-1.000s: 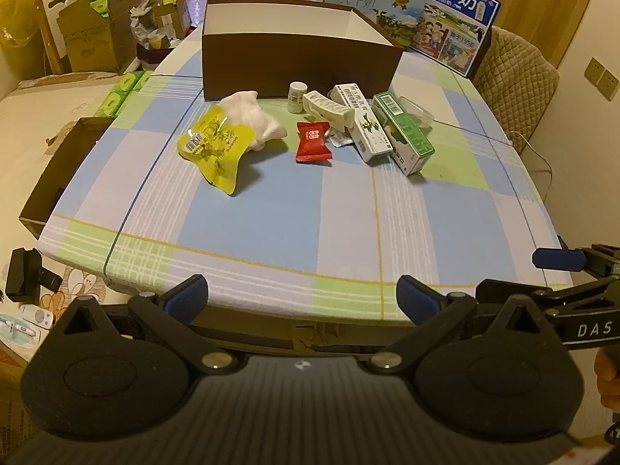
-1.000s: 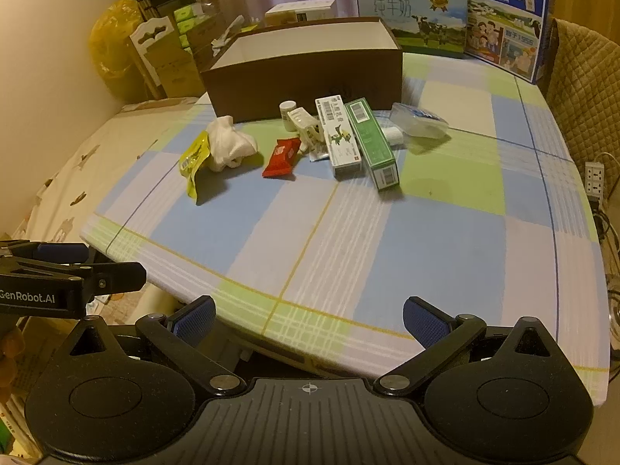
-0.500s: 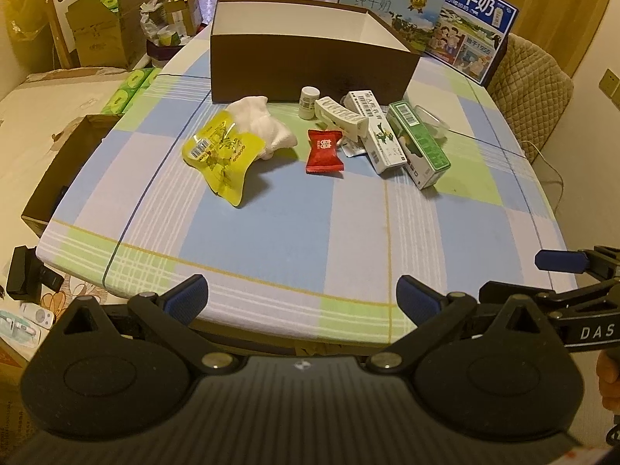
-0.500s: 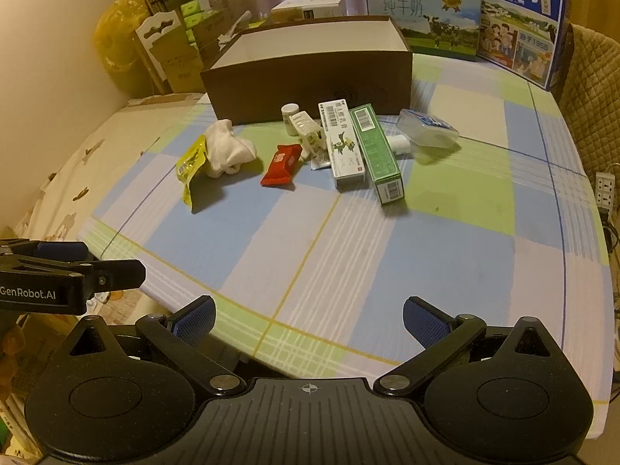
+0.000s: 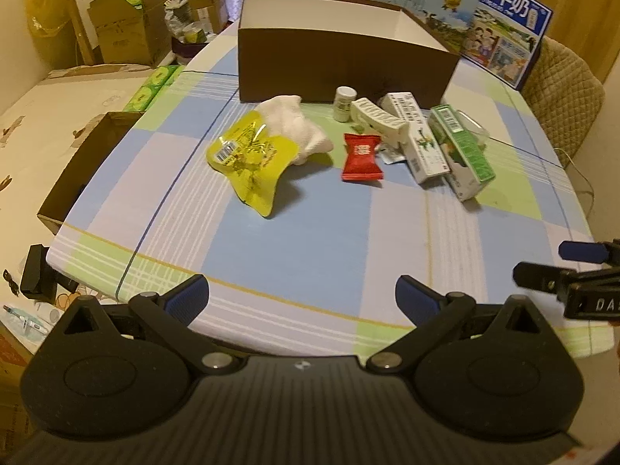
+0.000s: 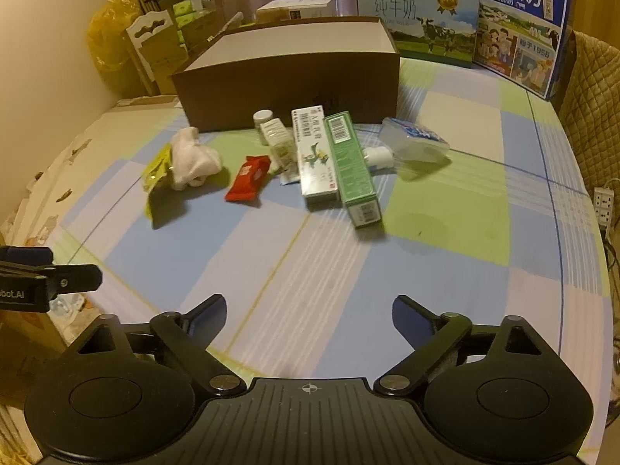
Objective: Organize objects
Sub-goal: 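Move both tools toward the cluster of items beside the brown box, then grasp the green medicine box with the right tool while the left tool approaches the yellow pouch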
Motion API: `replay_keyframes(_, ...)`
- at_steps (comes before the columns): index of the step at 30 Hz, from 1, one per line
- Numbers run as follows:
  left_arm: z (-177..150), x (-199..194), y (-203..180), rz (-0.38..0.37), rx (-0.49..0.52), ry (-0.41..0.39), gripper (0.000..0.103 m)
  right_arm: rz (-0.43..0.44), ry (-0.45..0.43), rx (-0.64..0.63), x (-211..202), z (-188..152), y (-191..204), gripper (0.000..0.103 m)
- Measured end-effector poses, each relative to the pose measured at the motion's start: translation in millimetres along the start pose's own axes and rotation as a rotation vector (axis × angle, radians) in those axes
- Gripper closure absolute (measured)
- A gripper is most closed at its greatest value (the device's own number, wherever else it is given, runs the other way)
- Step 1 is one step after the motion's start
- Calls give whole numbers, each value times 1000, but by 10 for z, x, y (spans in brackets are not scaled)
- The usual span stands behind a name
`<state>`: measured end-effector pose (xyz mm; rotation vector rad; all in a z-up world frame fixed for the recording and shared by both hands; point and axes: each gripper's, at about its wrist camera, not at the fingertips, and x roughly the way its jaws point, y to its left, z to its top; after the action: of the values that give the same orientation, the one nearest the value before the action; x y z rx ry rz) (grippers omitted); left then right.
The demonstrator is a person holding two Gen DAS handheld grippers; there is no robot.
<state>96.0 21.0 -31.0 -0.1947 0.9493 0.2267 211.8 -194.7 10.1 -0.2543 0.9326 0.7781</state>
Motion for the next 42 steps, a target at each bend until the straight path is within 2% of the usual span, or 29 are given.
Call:
replay_keyframes(12,140,322,27,80,-28,-17,5,-27,-46,-63,349,305,-240,27)
replay_keyframes(23,263,513,-7,149,-40,-44,7,-41,-90,-122,717,711,-337,42)
replay_keyframes(39,408,714,-90,238,-50,-48,10,-61,-18,-222,1290,955,-324,63)
replay_keyframes(40,420,724,-90,240,-50,-48,10,-61,-10,-221,1321,963,-338,65)
replay_keyframes(42,427,754,-96,246,-46,-48,11,-55,2,-215,1354,973,-377,75)
